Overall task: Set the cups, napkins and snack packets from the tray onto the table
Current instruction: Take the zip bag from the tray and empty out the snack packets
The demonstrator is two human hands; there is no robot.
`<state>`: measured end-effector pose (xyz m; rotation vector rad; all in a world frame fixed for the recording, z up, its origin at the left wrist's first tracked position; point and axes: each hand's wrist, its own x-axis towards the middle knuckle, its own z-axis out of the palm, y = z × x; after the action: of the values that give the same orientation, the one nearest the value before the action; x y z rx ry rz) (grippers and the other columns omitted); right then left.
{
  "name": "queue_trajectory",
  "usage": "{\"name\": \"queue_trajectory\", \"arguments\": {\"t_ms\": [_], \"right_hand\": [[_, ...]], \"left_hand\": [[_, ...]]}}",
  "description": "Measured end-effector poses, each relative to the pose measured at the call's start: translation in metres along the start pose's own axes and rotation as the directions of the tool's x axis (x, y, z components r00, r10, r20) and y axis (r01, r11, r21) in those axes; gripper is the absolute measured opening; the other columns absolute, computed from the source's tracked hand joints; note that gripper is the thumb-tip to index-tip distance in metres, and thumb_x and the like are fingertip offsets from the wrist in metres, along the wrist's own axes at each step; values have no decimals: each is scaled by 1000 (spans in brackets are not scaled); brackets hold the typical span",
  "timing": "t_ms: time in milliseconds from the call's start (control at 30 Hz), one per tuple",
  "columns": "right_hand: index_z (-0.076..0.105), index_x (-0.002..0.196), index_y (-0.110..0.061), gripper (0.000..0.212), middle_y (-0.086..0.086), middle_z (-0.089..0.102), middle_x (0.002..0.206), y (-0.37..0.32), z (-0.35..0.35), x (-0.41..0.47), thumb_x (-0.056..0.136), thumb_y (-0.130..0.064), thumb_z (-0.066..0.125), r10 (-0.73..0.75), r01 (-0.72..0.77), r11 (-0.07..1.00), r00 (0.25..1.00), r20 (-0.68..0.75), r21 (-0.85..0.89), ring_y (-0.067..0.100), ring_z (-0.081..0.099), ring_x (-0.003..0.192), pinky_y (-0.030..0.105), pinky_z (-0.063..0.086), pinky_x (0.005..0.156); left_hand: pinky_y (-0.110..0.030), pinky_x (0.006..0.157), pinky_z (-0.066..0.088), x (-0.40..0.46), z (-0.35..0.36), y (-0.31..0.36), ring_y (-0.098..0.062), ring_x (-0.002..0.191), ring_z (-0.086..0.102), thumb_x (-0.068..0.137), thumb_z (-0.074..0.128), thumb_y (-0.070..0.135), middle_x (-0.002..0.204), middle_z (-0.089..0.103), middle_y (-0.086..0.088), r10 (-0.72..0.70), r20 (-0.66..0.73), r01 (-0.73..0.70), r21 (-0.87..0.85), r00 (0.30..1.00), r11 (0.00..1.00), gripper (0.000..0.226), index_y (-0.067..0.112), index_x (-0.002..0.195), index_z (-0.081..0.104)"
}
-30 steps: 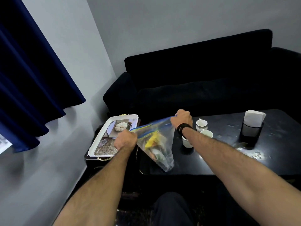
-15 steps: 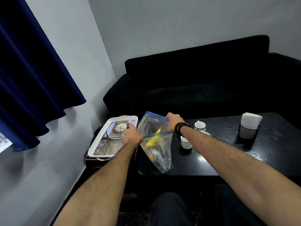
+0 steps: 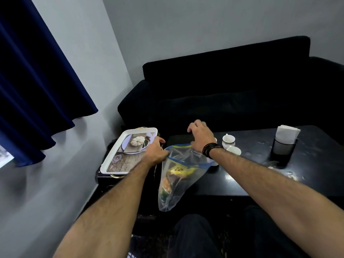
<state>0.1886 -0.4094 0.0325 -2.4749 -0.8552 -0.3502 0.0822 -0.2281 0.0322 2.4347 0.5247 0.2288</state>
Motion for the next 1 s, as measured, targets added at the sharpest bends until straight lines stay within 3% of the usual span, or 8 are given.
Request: {"name": "queue_trajectory", "arguments": {"t_ms": [167,300,400,500,600,767,867,1000], "right_hand": [[76,97,-25,27,2,73,106,-22,13,2,80,-13,59,-22,28,1000,858,513,-3,24,67,100,33,56,84],[64,105,-22,24,1,61,106,-29,33,-6,83,-16,56,49,-50,975,999,13,218,23,62,95,35,52,76],[60,92,-22,11,-5,58,90,-36,31,-5,80,-22,60,-99,170,937,967,-234,304,15,60,77,32,51,64],[71,87,-17,15,4,72,88,-38,32,2,82,-25,59,-150,120,961,983,106,248,25,67,83,35,55,72],[68,116,-11,32,12,68,119,-32,41,10,89,-24,58,38,-113,979,921,388,171,31,61,113,37,49,94],[39,140,-12,67,12,56,133,-31,46,13,82,-27,70,74,-199,936,917,391,291,31,54,121,34,45,94],[50,133,-7,60,14,57,133,-28,60,8,79,-22,72,62,-166,964,898,436,206,30,53,124,34,43,95],[60,122,-12,35,11,63,126,-24,76,-2,89,-21,60,36,-51,999,795,605,7,30,57,120,36,45,96]], "left_hand": [[-28,59,43,2,12,-11,-15,61,52,82,67,14,68,55,-1,-24,25,26,-67,999,997,37,17,115,51],[-25,58,41,14,11,-9,-12,68,55,82,68,17,79,58,4,-62,-124,51,-91,990,995,33,18,112,53],[-29,72,43,25,4,-8,-22,82,57,84,64,16,90,59,-4,-78,-151,67,-79,985,995,33,15,114,52],[-30,71,39,36,-2,-6,-26,82,56,86,59,13,87,59,-4,-77,-206,61,-82,976,995,27,17,112,49],[-30,60,35,41,-6,4,-25,67,53,88,55,14,68,52,2,23,-213,-35,-55,977,998,28,17,114,46],[-27,48,33,35,-4,9,-9,50,46,88,56,9,57,45,5,117,-229,-132,-49,966,990,31,21,115,46],[-15,44,32,25,9,-6,-2,43,42,82,67,11,54,46,6,51,-108,-70,-182,993,981,33,19,109,49],[-24,44,35,16,21,-26,-11,41,46,90,67,37,54,58,-4,-81,215,168,-425,973,890,36,9,108,54]]}}
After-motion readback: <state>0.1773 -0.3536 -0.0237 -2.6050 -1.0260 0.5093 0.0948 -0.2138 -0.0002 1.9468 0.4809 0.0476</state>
